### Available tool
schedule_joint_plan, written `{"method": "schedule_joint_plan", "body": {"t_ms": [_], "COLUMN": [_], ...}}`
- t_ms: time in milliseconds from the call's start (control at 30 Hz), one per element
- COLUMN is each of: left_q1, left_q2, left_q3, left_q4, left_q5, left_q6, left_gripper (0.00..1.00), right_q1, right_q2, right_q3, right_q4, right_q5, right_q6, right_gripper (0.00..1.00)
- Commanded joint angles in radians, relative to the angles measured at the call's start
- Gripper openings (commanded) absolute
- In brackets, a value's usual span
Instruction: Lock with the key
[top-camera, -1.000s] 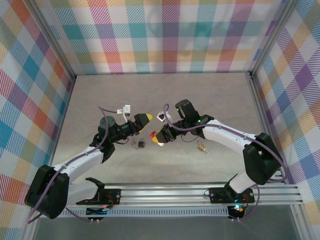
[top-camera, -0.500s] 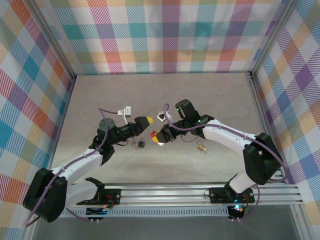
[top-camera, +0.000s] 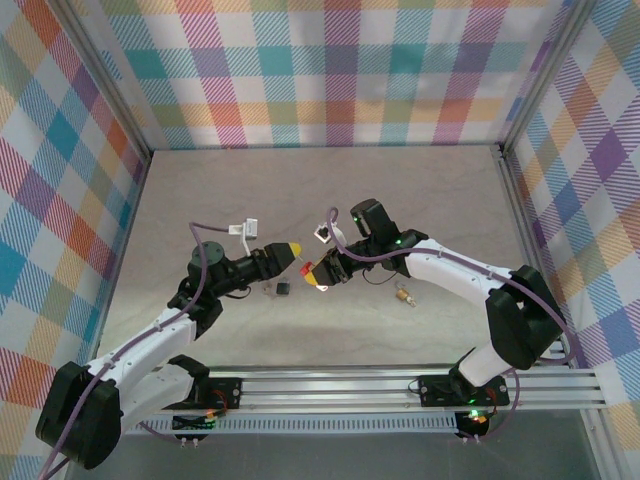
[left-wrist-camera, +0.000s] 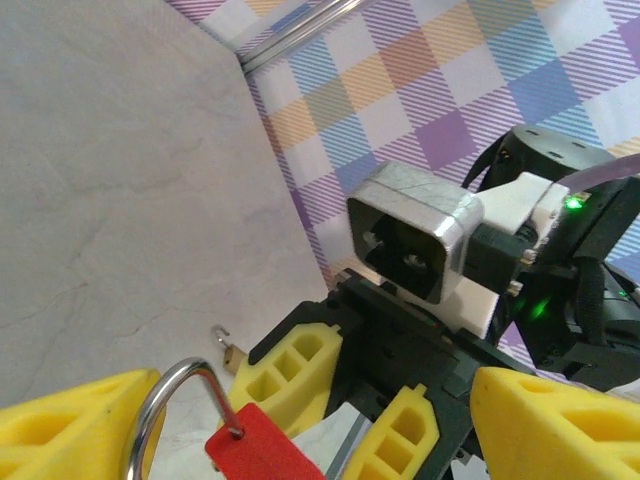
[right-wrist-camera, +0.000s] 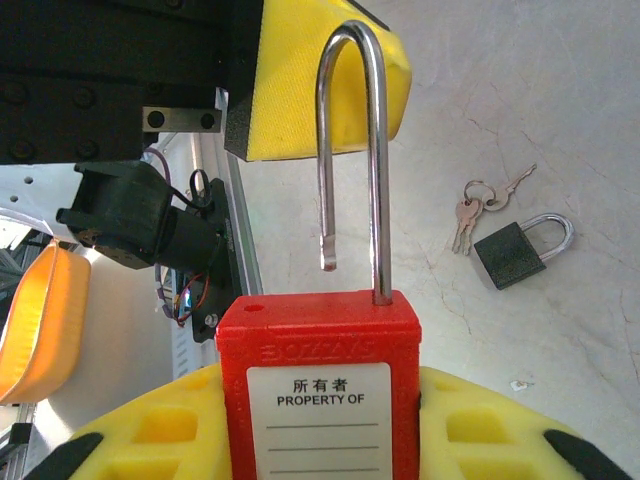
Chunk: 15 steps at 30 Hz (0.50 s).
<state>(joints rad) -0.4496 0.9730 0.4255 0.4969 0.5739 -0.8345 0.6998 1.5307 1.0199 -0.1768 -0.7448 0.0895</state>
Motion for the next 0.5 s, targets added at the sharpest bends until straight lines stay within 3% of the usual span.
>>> {"method": "schedule_joint_plan", "body": {"t_ms": [0, 467], "left_q1": [-0.003, -0.003], "left_q2": [-0.016, -0.056], "left_q3": [-0.014, -0.021], "left_q4": [-0.025, -0.082], "left_q5": [-0.008, -0.025], "left_q6": [0.048, 0.084], "left_gripper": [0.72, 0.41], "right_q1": [0.003, 0.003], "right_q2": [0.004, 0.003], "right_q3": [0.009, 0.009], "right_q4": [0.007, 0.005], "right_q5": [-0.019, -0.015], "right_q6": [-0.005, -0.005], "right_gripper": [0.00, 0.00]}}
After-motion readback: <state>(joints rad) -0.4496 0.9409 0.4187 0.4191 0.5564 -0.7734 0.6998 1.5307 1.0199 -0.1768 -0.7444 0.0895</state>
